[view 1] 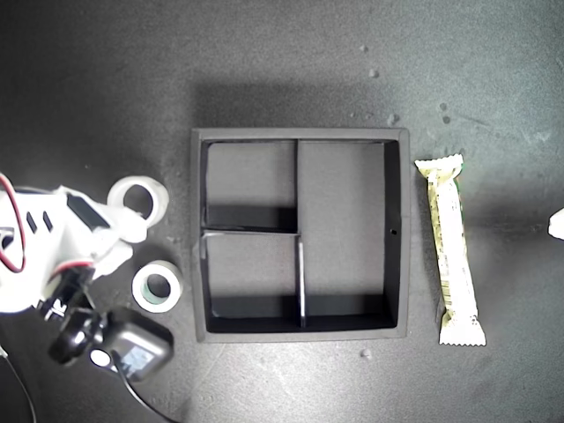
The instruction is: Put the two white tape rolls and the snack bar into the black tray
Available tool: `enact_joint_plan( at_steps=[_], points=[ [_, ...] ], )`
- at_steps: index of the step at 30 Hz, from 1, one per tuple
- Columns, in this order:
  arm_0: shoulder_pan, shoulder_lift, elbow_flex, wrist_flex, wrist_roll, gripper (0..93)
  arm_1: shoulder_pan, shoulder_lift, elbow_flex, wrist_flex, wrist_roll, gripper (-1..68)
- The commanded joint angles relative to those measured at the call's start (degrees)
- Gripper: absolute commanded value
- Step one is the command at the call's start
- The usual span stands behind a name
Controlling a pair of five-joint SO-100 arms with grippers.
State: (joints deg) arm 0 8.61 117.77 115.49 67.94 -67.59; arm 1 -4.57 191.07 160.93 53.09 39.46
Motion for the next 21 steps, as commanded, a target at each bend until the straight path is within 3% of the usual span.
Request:
enact_joint_plan(
  at_steps=[1,4,7,11,15,21],
  points=[
    [-0.4,0.3,0.6,0.3,-1.7,7.0,0.5,-0.9,-4.8,-1.8,-2.5,-0.3],
    [-0.3,0.2,2.5,-0.1,-2.6,7.7,1.1,-10.4,-12.0,-4.4,-4.0,-0.3],
    [-0.3,0.3,4.4,-0.4,-3.3,8.7,0.1,-31.2,-27.0,-4.8,-6.6,-0.3],
    [-0.3,1.7,7.5,-2.7,-3.4,9.4,-3.0,-58.6,-51.7,2.5,-10.5,0.0],
    [-0.4,2.4,10.5,-6.6,-2.8,10.5,-5.9,-80.7,-72.3,11.3,-11.2,12.1],
    [-0.6,0.7,12.3,-11.5,-1.1,11.2,-8.3,-99.6,-87.7,19.9,-11.3,19.9]
  ],
)
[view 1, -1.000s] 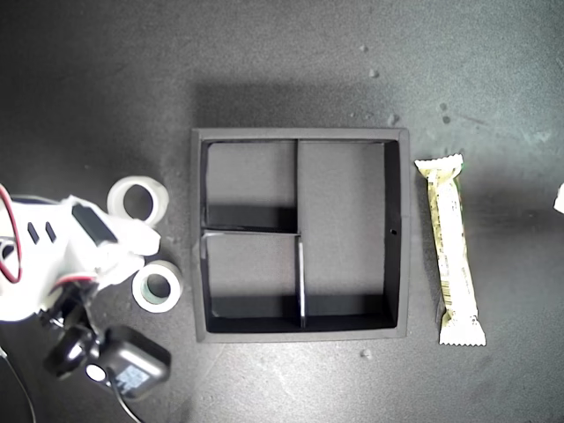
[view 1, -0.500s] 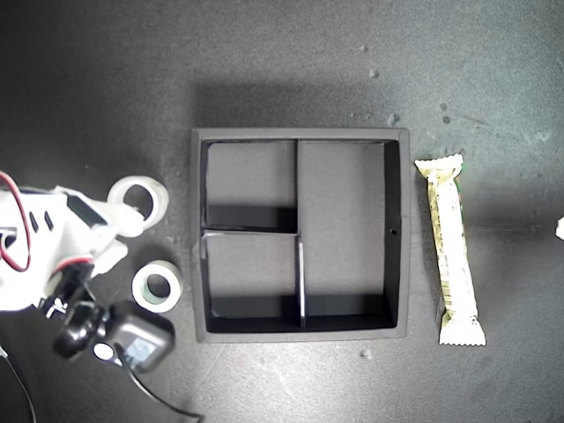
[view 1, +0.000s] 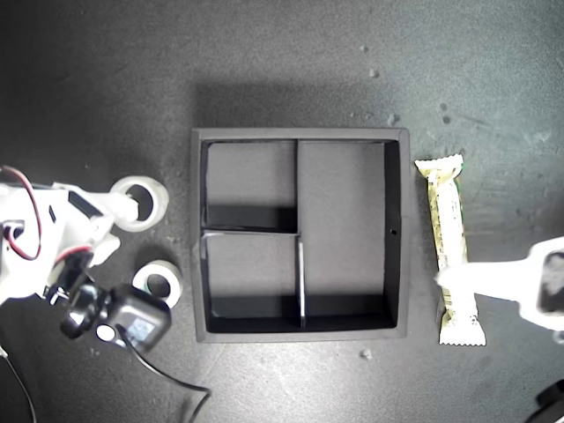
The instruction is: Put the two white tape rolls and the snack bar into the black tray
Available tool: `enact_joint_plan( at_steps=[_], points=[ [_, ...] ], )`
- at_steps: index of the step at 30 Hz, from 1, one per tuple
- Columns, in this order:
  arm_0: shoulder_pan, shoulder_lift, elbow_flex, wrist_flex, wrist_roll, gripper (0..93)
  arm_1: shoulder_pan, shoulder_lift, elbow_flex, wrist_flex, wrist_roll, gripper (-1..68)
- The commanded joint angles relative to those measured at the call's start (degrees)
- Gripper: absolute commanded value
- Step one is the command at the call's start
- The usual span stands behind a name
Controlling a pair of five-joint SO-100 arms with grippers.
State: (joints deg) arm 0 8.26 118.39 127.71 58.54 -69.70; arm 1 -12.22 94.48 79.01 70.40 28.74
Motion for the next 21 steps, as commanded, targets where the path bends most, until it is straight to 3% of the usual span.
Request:
enact_joint_plan(
  at_steps=[1,16,21],
  points=[
    [-0.4,-0.5,-0.1,-2.4,1.1,11.4,-1.0,-3.6,-6.1,2.9,-0.7,20.1],
    [-3.9,-12.4,-3.6,-2.5,1.3,12.6,-4.5,-3.7,0.0,5.1,1.4,20.1],
    [-5.8,-16.6,-4.6,-3.4,1.8,3.4,-4.7,-3.7,5.0,4.0,1.6,19.5]
  ],
)
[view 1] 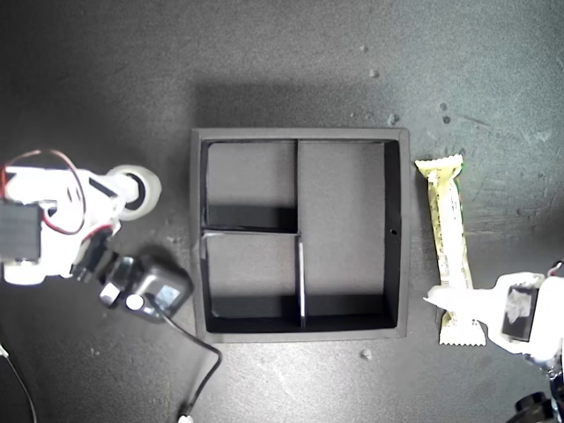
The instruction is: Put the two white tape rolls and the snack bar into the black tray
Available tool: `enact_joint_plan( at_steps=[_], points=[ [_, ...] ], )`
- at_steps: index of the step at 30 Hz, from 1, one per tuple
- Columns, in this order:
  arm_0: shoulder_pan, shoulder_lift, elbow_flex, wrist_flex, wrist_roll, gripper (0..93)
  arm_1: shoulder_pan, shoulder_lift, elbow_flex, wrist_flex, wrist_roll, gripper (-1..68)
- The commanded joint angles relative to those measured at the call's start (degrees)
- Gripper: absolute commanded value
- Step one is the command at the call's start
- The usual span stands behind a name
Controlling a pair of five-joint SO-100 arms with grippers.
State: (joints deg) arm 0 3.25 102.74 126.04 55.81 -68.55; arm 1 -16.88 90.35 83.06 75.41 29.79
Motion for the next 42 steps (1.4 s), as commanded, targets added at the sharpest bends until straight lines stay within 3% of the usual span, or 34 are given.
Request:
enact_joint_plan(
  at_steps=[1,18,25,31,36,42],
  points=[
    [-1.3,-1.4,-2.9,-0.8,0.6,1.0,0.0,0.4,2.4,-1.7,0.5,19.5],
    [-3.0,2.4,-1.2,-2.3,1.1,0.0,3.6,-1.8,21.8,-18.4,0.6,19.4],
    [-1.6,10.7,-5.0,4.6,2.3,0.0,6.0,-4.1,25.5,-25.4,1.0,19.6],
    [1.1,14.4,-15.4,12.8,4.0,0.0,7.2,-7.7,25.4,-29.2,0.6,11.1],
    [1.8,13.6,-21.4,15.6,5.1,0.0,5.7,-7.9,22.1,-27.2,-0.2,6.9],
    [1.1,7.9,-31.3,20.0,8.0,0.0,2.5,-7.9,9.1,-14.8,-3.5,3.3]
  ],
)
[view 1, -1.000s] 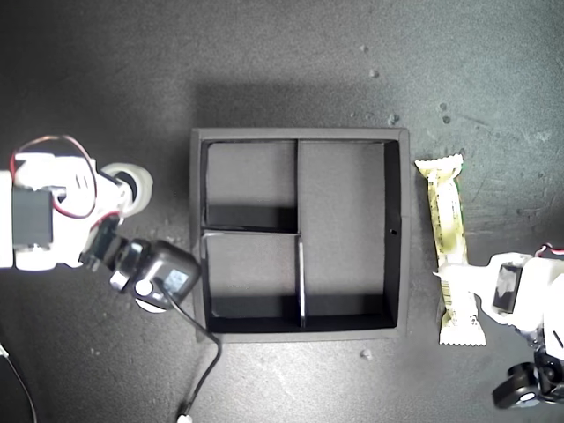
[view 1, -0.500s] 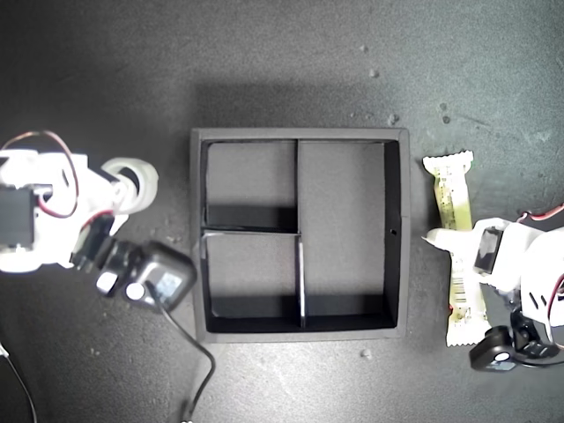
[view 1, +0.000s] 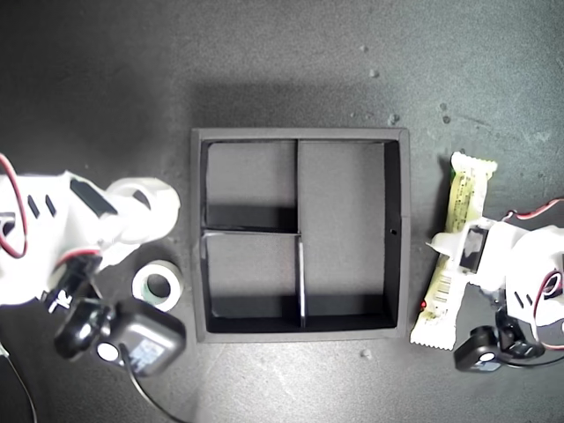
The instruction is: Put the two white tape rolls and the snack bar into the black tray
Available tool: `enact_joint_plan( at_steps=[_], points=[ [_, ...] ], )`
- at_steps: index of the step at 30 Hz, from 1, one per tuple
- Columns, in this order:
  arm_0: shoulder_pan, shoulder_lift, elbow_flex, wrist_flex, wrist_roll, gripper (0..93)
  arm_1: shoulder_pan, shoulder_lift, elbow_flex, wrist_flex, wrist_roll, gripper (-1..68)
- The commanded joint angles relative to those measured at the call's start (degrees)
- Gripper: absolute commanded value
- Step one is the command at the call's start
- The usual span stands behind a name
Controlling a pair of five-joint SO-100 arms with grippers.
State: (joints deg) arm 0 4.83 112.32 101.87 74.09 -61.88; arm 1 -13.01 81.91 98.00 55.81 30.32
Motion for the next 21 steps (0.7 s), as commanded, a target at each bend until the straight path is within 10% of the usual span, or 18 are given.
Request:
enact_joint_plan(
  at_steps=[1,21],
  points=[
    [-0.7,-3.1,-9.1,2.5,1.8,0.0,-1.8,0.5,-8.3,6.9,-4.7,2.9],
    [-5.8,-33.1,-38.1,6.1,8.1,0.0,-0.2,-27.9,-65.2,18.7,-17.8,2.9]
  ],
)
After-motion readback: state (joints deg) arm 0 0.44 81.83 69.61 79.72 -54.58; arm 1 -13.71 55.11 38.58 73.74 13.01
